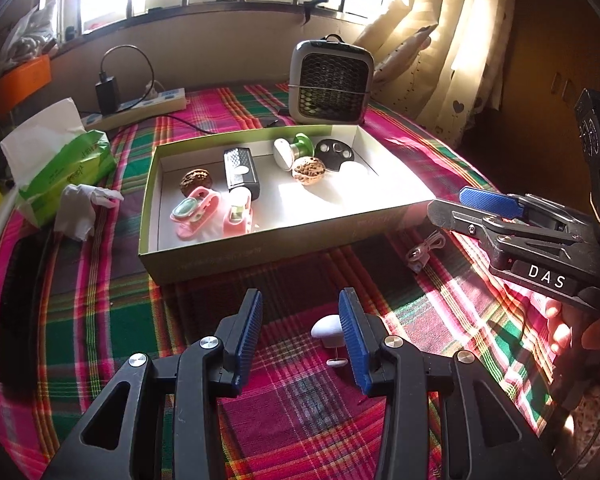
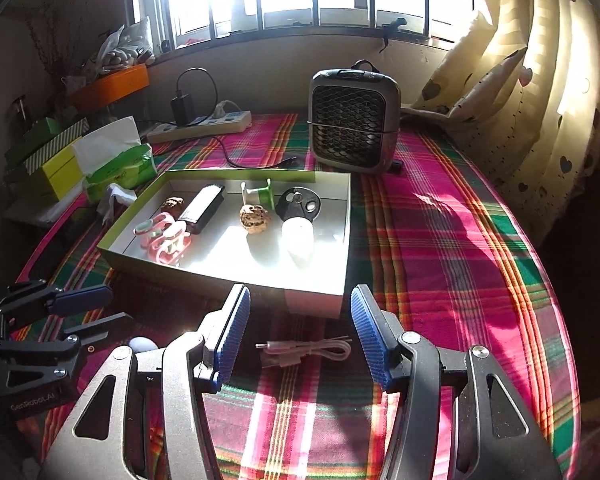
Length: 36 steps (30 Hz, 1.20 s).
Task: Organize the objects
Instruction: 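Withdraw both open grippers from the box toward the table, then close the left gripper on the white egg-shaped object while the right gripper approaches the white cable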
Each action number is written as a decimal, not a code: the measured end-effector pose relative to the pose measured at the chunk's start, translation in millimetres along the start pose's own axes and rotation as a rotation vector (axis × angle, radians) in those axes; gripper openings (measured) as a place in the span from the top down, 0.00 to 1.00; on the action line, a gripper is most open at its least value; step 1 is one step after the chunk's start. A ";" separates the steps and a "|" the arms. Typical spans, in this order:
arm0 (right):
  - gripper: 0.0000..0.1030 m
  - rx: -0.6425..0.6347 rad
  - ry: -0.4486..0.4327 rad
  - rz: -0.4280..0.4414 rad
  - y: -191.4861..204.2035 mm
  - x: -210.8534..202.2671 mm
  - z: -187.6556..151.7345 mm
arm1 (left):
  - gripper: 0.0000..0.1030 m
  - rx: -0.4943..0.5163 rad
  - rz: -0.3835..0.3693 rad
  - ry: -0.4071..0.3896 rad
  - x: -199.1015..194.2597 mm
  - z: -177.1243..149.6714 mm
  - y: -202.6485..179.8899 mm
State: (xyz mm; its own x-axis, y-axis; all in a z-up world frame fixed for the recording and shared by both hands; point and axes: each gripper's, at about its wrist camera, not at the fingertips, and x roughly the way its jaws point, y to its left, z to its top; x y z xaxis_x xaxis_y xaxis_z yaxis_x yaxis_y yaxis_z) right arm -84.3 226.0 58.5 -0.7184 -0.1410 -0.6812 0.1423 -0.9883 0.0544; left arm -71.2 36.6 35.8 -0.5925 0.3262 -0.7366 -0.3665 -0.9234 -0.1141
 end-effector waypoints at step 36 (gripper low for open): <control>0.47 0.114 0.115 -0.050 2.9 33.4 -17.1 | 0.62 0.013 -0.045 0.071 19.7 -14.9 -9.8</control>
State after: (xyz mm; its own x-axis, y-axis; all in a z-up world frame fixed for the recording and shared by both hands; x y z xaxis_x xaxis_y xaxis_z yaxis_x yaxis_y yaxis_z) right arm -96.2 219.4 23.4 -0.6394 -0.0902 -0.7636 0.0252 -0.9950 0.0965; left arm -68.6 49.1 12.5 -0.5233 0.3514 -0.7763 -0.4007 -0.9055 -0.1398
